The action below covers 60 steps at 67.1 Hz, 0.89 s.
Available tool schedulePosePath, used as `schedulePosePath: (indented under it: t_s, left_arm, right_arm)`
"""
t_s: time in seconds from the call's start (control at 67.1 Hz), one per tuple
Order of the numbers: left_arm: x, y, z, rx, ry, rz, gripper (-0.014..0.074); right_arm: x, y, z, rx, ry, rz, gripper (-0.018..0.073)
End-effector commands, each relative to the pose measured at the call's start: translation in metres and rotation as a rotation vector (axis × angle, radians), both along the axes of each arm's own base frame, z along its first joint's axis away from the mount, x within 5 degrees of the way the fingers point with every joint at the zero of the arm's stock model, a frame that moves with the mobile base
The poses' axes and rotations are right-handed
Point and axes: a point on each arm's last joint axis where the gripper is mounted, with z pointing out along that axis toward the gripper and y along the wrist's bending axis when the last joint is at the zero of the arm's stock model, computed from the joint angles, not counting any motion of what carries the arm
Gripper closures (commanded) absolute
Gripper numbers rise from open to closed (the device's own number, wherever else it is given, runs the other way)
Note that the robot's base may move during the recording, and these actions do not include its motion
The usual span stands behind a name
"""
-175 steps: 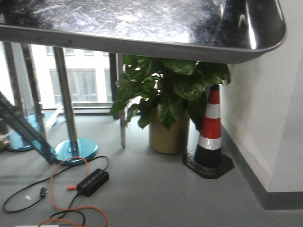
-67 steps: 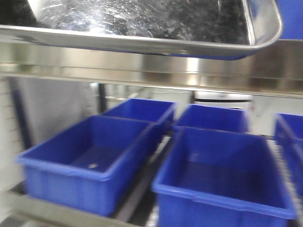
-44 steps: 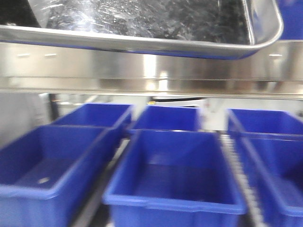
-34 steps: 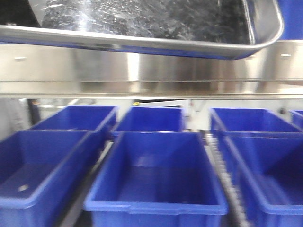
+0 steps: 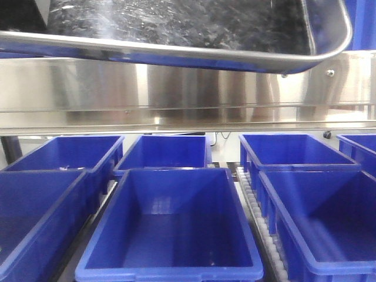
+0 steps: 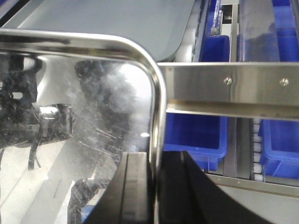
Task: Stack silver trays without gaps
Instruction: 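Position the held tray above the silver tray on the shelf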
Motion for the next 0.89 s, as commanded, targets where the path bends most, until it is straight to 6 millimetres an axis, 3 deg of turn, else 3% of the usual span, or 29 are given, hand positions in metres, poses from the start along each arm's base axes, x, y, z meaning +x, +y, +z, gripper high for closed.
schedulePosePath:
  t_s: [0.0,0.879]
  left_arm:
    - [-0.0001,-0.0086,0.0036,-0.041,-0.033,-0.072,0.0611]
    - [-0.0001,-0.0086,0.0036,-0.041,-0.033,-0.072,0.0611]
  right_arm:
    - [-0.0001,0.0094,0.0093,0.089,-0.066,0.082,0.0562]
    - [-0.0001,0.0096,0.0095,0.091,-0.067,0.084,0.0562]
